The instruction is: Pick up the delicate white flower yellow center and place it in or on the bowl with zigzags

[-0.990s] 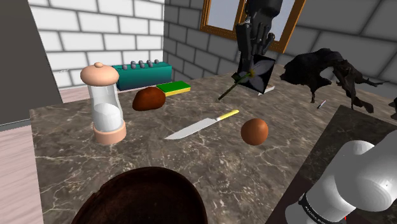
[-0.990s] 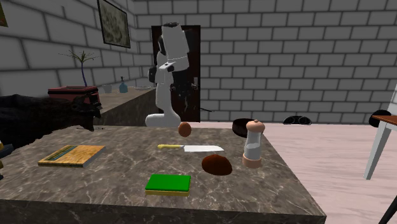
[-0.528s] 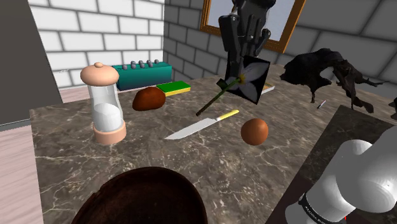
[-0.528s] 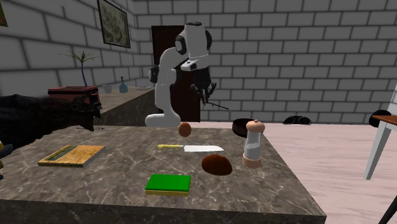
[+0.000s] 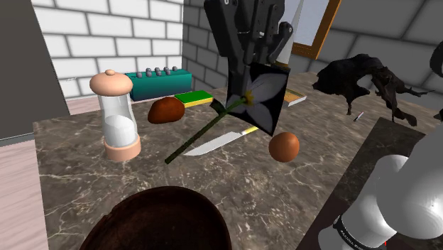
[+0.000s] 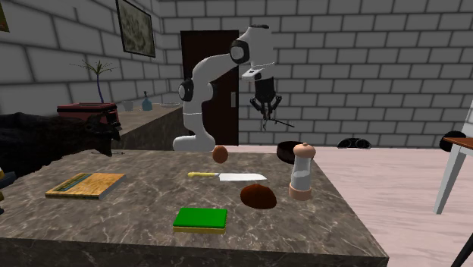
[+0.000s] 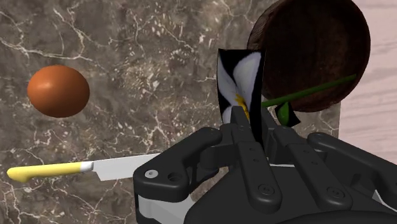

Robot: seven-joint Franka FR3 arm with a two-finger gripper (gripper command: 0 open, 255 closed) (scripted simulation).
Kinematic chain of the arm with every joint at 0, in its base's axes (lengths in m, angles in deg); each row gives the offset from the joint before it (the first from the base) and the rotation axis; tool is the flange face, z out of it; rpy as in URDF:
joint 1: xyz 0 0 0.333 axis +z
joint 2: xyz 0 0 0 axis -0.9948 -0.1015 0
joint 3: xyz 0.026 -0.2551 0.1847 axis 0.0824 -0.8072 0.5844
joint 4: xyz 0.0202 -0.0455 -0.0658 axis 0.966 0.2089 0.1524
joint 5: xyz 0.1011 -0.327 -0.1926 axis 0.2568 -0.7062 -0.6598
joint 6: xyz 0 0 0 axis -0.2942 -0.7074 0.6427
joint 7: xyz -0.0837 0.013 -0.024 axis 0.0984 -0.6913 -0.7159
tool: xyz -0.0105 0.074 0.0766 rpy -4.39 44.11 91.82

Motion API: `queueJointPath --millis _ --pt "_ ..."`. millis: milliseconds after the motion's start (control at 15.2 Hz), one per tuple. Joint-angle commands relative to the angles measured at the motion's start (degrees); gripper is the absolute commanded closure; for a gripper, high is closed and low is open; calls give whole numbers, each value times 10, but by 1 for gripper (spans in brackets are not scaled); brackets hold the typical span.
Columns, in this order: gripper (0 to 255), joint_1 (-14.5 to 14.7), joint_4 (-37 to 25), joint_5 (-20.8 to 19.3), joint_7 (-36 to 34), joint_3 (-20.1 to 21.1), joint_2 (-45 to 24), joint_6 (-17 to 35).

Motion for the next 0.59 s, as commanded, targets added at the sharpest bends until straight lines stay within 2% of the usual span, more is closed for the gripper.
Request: queueJointPath --millis 0,198,330,528 --pt "255 19 -42 -21 -48 31 -40 3" --pt "255 60 -115 -67 -115 70 -110 -1" --pt "255 103 -178 -111 -162 91 -166 -11" --pt "255 88 -121 -90 -145 82 -138 22"
